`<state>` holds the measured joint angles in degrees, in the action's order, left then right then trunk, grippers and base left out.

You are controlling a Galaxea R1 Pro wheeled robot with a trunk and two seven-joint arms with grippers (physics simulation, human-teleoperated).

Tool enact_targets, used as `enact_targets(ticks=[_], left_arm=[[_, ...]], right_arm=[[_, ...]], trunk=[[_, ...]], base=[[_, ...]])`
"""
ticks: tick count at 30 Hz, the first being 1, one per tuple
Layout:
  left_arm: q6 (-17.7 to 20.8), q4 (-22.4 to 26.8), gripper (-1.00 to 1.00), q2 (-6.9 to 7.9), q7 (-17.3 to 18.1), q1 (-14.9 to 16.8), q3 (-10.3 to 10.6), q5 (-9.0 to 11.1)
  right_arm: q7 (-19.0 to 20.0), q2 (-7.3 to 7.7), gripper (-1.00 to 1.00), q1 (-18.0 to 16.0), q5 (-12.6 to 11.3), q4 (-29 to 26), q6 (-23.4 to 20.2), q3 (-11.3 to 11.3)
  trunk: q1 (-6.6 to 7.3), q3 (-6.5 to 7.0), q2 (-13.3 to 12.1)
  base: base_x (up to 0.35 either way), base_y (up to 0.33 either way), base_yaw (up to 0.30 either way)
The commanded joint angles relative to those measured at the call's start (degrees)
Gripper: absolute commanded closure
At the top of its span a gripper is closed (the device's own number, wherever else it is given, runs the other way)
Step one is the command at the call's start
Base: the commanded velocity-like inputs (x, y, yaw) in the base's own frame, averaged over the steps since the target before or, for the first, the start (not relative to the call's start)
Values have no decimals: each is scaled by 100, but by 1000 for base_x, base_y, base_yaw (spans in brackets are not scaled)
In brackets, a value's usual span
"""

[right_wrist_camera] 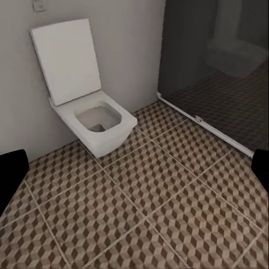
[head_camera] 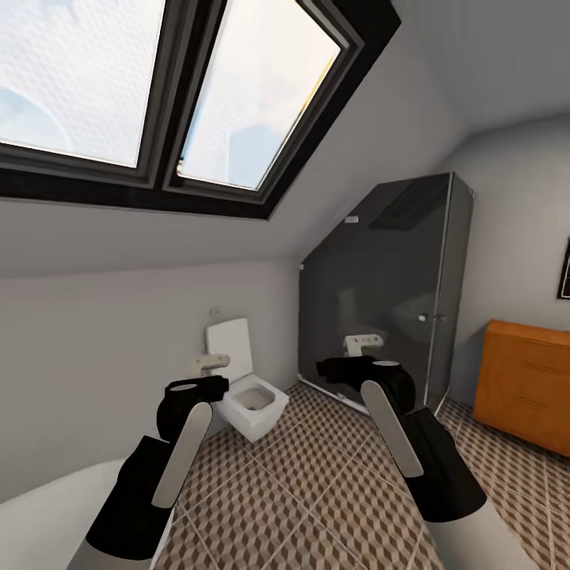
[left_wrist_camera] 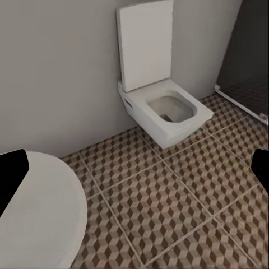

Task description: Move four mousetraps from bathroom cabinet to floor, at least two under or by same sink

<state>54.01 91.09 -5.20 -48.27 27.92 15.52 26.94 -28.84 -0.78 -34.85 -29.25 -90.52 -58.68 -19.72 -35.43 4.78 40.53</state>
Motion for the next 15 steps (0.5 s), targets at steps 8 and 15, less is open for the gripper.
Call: enact_targets(ticks=[8,15], left_arm=[[13,5,-100,1,-60,2,3,57],[13,5,-100,1,-56,2,4,57]], right_arm=[[-60,-1,-100,-4,-54,6,-7,-5],[-60,-1,-100,-4,-60,7,-4,-5]], trunk=[[-2,-2,3],[-2,-2,3]], base=[[0,0,-273],[0,0,-273]])
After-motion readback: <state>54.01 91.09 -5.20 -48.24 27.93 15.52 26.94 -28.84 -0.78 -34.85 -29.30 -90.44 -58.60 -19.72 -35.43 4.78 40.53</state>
